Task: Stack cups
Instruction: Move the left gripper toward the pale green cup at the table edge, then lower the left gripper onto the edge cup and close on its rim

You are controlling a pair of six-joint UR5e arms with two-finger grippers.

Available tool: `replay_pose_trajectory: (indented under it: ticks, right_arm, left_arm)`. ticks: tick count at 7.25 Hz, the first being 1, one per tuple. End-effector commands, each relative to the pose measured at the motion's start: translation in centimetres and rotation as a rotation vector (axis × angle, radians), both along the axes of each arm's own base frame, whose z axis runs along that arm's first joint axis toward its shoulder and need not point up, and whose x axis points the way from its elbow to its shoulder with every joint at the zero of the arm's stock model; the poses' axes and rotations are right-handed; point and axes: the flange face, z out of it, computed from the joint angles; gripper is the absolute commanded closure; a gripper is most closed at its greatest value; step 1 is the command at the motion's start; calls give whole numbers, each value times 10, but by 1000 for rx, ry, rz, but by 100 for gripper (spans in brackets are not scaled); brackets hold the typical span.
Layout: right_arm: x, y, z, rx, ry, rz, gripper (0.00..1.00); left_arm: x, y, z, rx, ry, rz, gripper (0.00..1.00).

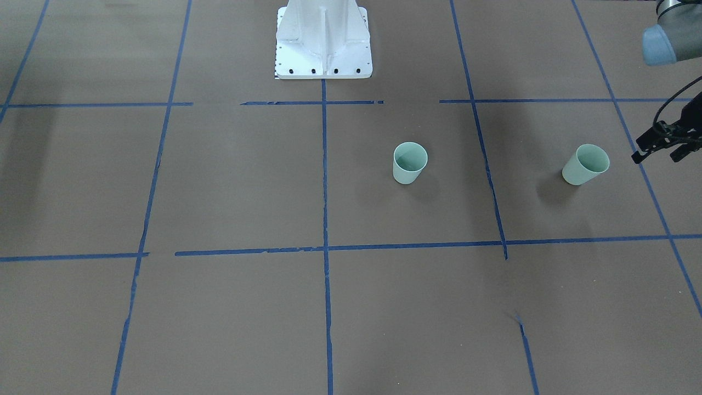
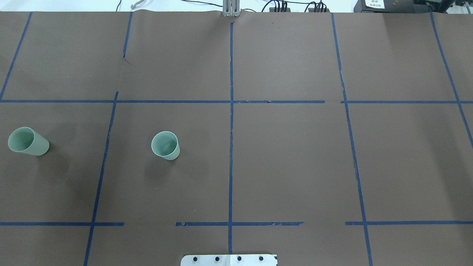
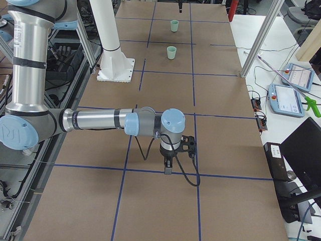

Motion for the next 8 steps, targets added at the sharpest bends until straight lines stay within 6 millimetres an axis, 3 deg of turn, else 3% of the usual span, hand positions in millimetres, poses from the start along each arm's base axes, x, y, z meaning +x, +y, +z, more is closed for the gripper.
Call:
replay_pose_trajectory:
  ticks: [1, 3, 6, 7, 8]
  right_arm:
    - [0, 1, 1, -2, 0, 0, 0]
    - [1, 0, 0, 0, 0, 1, 0]
    - [1, 0, 0, 0, 0, 1, 0]
    - [1, 0, 0, 0, 0, 1, 0]
    - [0, 1, 1, -2, 0, 0, 0]
  left_arm:
    - [23, 4, 15, -1, -10, -10, 0]
    - [47, 17, 22, -23, -15, 38, 0]
    - [60, 29, 31, -41, -23, 76, 3]
    - [63, 30, 34, -47, -22, 84, 33]
    - [65, 31, 34, -60, -18, 91, 99]
